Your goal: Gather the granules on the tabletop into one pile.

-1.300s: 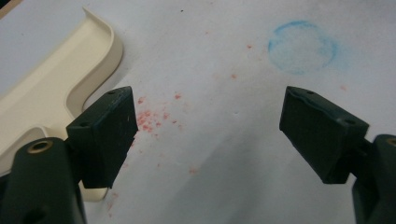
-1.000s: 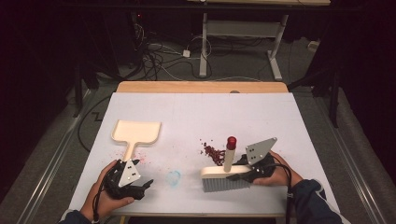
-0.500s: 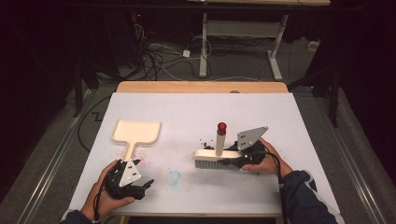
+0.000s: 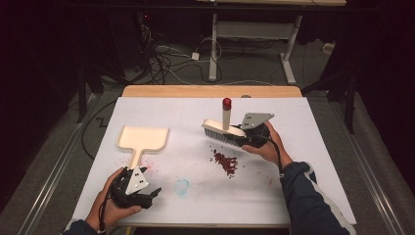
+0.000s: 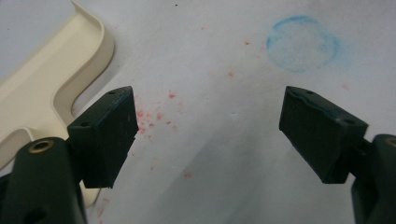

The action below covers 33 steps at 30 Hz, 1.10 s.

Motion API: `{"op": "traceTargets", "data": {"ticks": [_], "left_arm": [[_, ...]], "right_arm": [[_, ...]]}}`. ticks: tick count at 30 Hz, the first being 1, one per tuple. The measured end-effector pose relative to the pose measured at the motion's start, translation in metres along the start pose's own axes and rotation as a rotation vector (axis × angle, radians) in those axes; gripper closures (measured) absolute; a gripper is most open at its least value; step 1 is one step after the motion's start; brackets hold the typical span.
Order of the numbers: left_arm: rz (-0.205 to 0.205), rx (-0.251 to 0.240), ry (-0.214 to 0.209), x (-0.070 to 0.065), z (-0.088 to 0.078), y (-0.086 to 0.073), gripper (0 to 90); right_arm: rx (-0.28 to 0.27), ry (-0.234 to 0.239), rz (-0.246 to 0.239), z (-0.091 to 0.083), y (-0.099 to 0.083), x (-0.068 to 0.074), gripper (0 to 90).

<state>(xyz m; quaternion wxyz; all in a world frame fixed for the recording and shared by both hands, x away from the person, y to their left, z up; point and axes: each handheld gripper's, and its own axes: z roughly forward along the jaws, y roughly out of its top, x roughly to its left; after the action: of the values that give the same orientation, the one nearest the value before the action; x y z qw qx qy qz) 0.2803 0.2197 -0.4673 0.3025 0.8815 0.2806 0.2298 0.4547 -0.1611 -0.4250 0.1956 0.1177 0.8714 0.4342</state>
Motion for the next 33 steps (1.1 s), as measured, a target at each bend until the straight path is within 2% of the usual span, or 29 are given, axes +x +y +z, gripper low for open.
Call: {"op": "traceTargets", "data": {"ticks": [4,5,8,9,10,12,13,14,16,23,25,30,33], "left_arm": [[-0.001,0.006,-0.002,0.001,0.002,-0.001,18.6],[-0.001,0.006,-0.002,0.001,0.002,0.0,18.6],[-0.003,0.004,-0.003,0.0,0.001,0.0,18.6],[-0.004,0.004,-0.003,0.0,0.001,0.0,18.6],[-0.002,0.007,-0.001,0.0,0.001,0.0,18.6],[-0.007,0.006,-0.003,0.001,0.002,-0.001,18.6],[-0.007,0.006,-0.004,0.0,0.002,-0.001,18.6],[-0.008,0.005,-0.004,0.0,0.002,-0.001,18.6],[0.003,0.005,0.0,0.0,0.002,0.0,18.6],[0.009,0.009,-0.001,-0.002,0.004,0.001,18.6],[0.012,0.011,-0.001,-0.002,0.004,0.001,18.6],[0.018,0.013,-0.001,-0.003,0.003,0.001,18.6],[0.017,0.009,0.002,-0.003,0.002,0.001,18.6]], "right_arm": [[0.006,-0.019,0.005,0.014,-0.006,-0.002,67.2],[0.001,-0.009,0.015,0.019,-0.009,-0.002,67.3],[-0.012,0.017,0.013,0.02,-0.01,-0.001,67.3],[-0.01,0.051,0.0,0.019,-0.01,0.002,67.3],[-0.01,0.051,0.0,0.019,-0.01,0.002,67.3],[-0.015,0.092,-0.05,0.015,-0.013,0.011,67.0],[-0.015,0.092,-0.05,0.015,-0.013,0.011,67.0],[-0.011,0.123,-0.073,0.011,-0.016,0.018,66.7],[-0.011,0.131,-0.084,0.009,-0.018,0.021,66.6],[-0.025,0.229,-0.129,-0.01,-0.026,0.034,66.2],[-0.02,0.232,-0.145,-0.014,-0.028,0.036,66.1],[-0.034,0.251,-0.133,-0.023,-0.032,0.038,66.3],[-0.037,0.238,-0.129,-0.025,-0.032,0.039,66.4]]}}
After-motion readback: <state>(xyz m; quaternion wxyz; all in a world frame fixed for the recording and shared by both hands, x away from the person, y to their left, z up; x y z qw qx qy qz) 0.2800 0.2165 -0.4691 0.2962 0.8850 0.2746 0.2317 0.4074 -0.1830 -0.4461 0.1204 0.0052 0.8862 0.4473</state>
